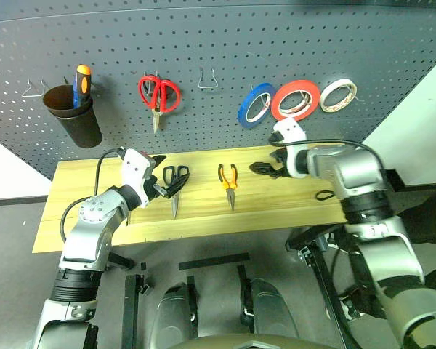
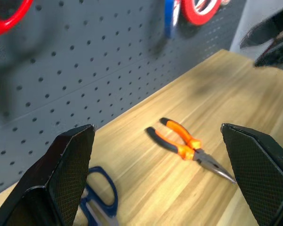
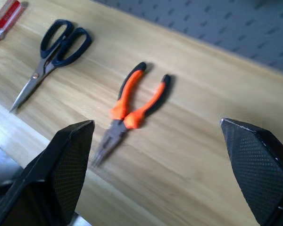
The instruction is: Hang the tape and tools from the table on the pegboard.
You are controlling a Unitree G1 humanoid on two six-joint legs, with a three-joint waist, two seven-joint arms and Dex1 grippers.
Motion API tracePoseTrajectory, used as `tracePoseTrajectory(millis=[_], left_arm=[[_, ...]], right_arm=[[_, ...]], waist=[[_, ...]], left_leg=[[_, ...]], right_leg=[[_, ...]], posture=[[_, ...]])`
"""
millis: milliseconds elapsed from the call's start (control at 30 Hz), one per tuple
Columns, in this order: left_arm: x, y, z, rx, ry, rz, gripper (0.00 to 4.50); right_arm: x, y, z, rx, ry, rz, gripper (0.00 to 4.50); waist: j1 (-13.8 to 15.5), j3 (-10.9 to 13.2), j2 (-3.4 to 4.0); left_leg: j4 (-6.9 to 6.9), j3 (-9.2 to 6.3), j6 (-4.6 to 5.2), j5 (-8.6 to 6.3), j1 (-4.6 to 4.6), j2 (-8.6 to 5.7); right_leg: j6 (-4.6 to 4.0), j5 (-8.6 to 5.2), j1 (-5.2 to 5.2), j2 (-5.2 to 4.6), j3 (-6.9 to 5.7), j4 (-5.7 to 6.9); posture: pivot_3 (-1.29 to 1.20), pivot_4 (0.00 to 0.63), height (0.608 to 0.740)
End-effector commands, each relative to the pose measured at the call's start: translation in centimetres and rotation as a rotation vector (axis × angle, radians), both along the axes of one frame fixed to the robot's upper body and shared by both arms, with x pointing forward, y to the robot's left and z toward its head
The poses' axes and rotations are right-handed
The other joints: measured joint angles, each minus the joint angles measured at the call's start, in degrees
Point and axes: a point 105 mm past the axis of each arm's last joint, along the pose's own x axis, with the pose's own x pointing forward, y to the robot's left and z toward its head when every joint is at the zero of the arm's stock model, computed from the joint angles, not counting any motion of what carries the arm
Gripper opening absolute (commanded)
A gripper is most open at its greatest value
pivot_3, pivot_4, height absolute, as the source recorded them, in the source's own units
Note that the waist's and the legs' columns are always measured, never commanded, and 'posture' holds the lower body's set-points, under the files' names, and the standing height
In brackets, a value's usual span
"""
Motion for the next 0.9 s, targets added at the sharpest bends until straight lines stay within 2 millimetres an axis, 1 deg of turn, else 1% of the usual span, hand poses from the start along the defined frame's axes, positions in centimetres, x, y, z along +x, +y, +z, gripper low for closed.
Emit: tracePoseTrajectory(millis=[33,100,233,267,333,367,467,500,567,700,900], left_arm=[[-0.1,0.7,0.3,0.001,-0.001,0.029,4.50],[-0.3,0.9,0.4,-0.003,0.011,0.028,4.50],[-0.9,1.6,-0.4,0.012,0.055,0.009,4.50],[-1.2,1.7,-0.5,0.013,0.061,0.005,4.50],[-1.4,2.2,-0.7,0.012,0.077,0.014,4.50],[-1.4,2.4,-0.8,0.016,0.082,0.020,4.50],[-1.4,2.8,-0.8,0.026,0.086,0.028,4.50],[-1.4,2.9,-0.7,0.027,0.084,0.027,4.50],[-1.2,2.8,-0.3,0.023,0.077,0.024,4.50],[-1.0,2.5,-0.1,0.020,0.076,0.018,4.50],[-1.1,2.1,0.0,0.010,0.083,0.013,4.50]], right_arm=[[1.0,1.4,0.8,0.004,-0.004,-0.024,4.48],[1.3,2.3,0.5,0.002,0.010,-0.020,4.48],[1.8,4.0,-0.3,-0.009,0.020,-0.014,4.48],[1.8,4.3,-0.4,-0.010,0.028,-0.016,4.48],[1.9,4.8,-0.8,-0.009,0.049,-0.026,4.48],[1.9,5.0,-1.1,-0.008,0.065,-0.032,4.48],[2.2,5.2,-1.6,-0.011,0.083,-0.065,4.48],[2.3,5.2,-1.7,-0.012,0.082,-0.078,4.48],[2.6,5.2,-1.8,-0.012,0.079,-0.101,4.48],[3.1,5.4,-1.8,-0.011,0.074,-0.134,4.48],[3.5,6.1,-1.6,0.007,0.075,-0.147,4.48]], waist=[[0.2,0.0,0.00],[0.2,0.0,0.00],[0.1,0.0,0.02],[0.1,0.1,0.04],[0.1,0.3,0.09],[0.2,0.5,0.10],[0.3,1.6,0.14],[0.3,2.1,0.19],[0.4,3.2,0.30],[0.3,5.1,0.35],[0.3,7.4,0.34]], left_leg=[[0.00,0.00,0.00,0.00,-0.03,0.00],[0.00,0.01,0.02,-0.01,-0.06,0.00],[-0.02,-0.01,0.05,-0.03,-0.07,0.00],[-0.03,-0.02,0.04,-0.03,-0.07,0.00],[-0.04,-0.01,0.05,-0.03,-0.07,0.01],[-0.04,-0.01,0.05,-0.03,-0.07,0.01],[-0.02,-0.05,0.14,-0.08,0.00,0.02],[-0.03,-0.07,0.29,-0.17,0.00,0.02],[-0.03,-0.09,0.29,-0.17,0.00,0.03],[-0.08,-0.04,0.07,-0.04,-0.08,0.02],[-0.36,0.10,0.06,-0.03,-0.13,0.03]], right_leg=[[0.00,0.00,0.00,0.00,0.00,0.01],[0.00,0.00,0.00,0.00,0.00,0.02],[0.00,0.00,-0.02,0.00,0.00,0.01],[0.00,0.00,-0.02,0.00,0.00,0.01],[-0.01,-0.01,-0.04,0.00,0.01,0.01],[-0.01,-0.01,-0.04,0.00,0.01,0.01],[-0.03,-0.02,-0.03,0.00,0.03,0.01],[-0.04,-0.02,-0.04,-0.01,0.03,0.01],[-0.04,-0.02,-0.06,-0.01,0.04,0.01],[-0.04,-0.02,-0.21,-0.01,0.13,0.08],[-0.04,-0.02,-0.51,-0.02,0.24,0.10]], posture=[[0.02,0.180,0.740],[0.03,0.189,0.740],[0.04,0.209,0.740],[0.05,0.233,0.740],[0.05,0.255,0.740],[0.06,0.277,0.740],[0.07,0.315,0.740],[0.07,0.333,0.740],[0.08,0.357,0.740],[0.09,0.394,0.740],[0.10,0.425,0.740]])
